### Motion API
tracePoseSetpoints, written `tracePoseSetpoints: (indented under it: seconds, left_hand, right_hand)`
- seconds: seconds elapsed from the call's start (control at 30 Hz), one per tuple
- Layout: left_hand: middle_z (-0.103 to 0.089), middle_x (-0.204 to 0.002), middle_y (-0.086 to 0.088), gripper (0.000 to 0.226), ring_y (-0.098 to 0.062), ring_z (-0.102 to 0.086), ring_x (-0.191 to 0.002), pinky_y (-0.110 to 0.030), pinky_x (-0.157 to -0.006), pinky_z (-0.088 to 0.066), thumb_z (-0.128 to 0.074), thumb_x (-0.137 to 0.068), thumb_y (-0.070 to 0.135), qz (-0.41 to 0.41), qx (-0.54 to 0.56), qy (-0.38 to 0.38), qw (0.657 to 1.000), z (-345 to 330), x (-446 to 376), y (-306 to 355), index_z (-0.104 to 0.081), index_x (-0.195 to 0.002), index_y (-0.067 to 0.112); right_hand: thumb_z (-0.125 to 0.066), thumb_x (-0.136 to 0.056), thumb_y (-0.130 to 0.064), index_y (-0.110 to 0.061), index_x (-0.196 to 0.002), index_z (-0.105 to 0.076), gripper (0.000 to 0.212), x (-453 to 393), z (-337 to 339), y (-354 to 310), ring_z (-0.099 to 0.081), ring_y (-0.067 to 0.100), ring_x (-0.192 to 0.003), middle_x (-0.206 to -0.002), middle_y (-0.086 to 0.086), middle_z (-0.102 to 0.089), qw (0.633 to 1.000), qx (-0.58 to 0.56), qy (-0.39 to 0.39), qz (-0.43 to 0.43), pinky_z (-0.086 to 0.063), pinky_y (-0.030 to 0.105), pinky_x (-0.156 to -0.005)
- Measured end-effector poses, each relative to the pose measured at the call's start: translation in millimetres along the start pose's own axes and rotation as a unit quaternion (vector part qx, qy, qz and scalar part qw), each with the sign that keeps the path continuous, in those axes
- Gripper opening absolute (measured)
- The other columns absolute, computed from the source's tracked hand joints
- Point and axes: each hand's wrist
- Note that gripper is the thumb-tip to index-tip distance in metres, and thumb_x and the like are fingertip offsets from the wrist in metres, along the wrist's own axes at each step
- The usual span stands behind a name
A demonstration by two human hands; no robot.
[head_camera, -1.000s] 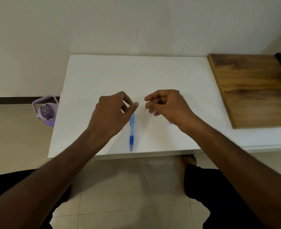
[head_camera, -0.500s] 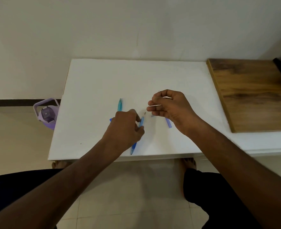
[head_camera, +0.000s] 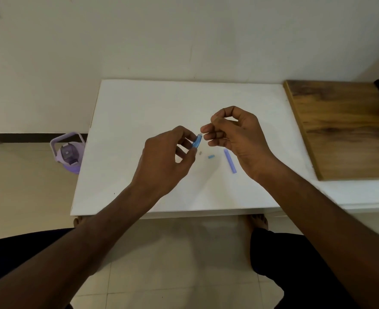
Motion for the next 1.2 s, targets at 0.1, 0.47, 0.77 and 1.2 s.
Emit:
tracePoseSetpoints:
  seconds: [0.1,0.47,0.77,1.2]
  left_hand:
    - [-0.073,-0.093,0.022,0.016,0.002,-0.072,-0.077,-0.019,-0.072,-0.056,-0.075,-0.094,0.033,-0.007,-0.005,0.009,1.0,0.6,-0.4,-2.2,-0.069,-0.108,0.032]
    - [-0.073,-0.096,0.02,0.016,0.0,-0.073,-0.077,-0.037,-0.076,-0.061,-0.075,-0.094,0.034,-0.012,-0.019,0.003,1.0,-0.6,-1.0,-6.2,-0.067,-0.109,0.032]
    - [-0.071,-0.095,0.023,0.02,0.001,-0.072,-0.077,-0.017,-0.074,-0.056,-0.076,-0.094,0.035,-0.044,-0.019,0.013,0.999,-1.1,-4.2,-7.7,-0.067,-0.111,0.029]
    - [-0.07,-0.095,0.013,0.04,0.003,-0.068,-0.072,0.0,-0.065,-0.048,-0.073,-0.097,0.028,-0.02,-0.004,0.05,0.999,33.4,-4.5,-5.3,-0.062,-0.136,0.028]
  right_hand:
    - [-0.063,-0.104,-0.017,0.0,-0.111,-0.066,0.018,0.9,-2.1,-0.2,-0.079,0.023,-0.077,-0.089,0.007,-0.083,1.0,0.011,-0.004,0.008,-0.064,0.03,-0.071]
    - [-0.063,-0.103,-0.012,-0.002,-0.105,-0.067,0.011,3.2,-2.9,-3.4,-0.079,0.028,-0.079,-0.09,0.009,-0.082,0.999,0.036,-0.017,0.026,-0.065,0.034,-0.074]
    - [-0.072,-0.098,-0.016,-0.008,-0.102,-0.075,0.009,4.6,-3.2,-1.9,-0.08,0.023,-0.079,-0.092,0.009,-0.081,0.987,0.142,-0.047,0.062,-0.066,0.039,-0.079]
    - [-0.072,-0.094,-0.025,-0.021,-0.09,-0.08,0.01,-13.2,-2.0,7.2,-0.07,0.005,-0.071,-0.079,-0.013,-0.075,0.886,0.45,-0.019,0.112,-0.055,0.022,-0.079]
Point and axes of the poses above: each hand's wrist, its own x-axis away from the middle knuckle, its own z-axis out of the back of the hand, y = z × x
